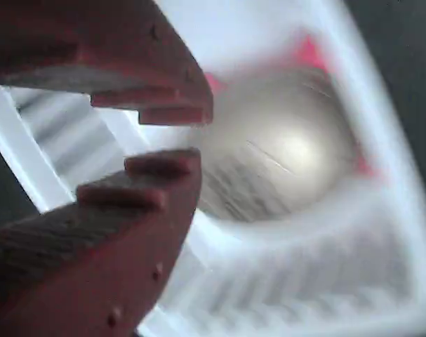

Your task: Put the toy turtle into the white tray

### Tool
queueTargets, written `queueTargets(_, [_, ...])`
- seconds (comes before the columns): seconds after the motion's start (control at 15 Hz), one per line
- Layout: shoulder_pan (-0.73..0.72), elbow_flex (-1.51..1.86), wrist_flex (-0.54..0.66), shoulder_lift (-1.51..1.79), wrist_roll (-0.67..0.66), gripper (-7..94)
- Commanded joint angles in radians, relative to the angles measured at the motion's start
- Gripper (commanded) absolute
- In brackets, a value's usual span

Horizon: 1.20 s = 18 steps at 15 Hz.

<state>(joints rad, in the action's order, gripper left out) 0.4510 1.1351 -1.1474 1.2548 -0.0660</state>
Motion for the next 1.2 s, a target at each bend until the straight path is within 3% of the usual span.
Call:
queueTargets(0.0, [-0.149,0.206,0.149,0.299,0.034,0])
queueTargets(0.2, [-0.36,0.443,0.296,0.477,0.121,0])
queueTargets(0.33, [-0.462,0.577,0.322,0.58,0.184,0])
queueTargets(0.67, [-0.514,1.206,0.502,1.008,0.163,0])
queueTargets(0.87, [-0.456,1.445,0.437,1.267,0.127,0])
queueTargets(1.13, [-0.445,1.664,0.249,1.629,0.097,0])
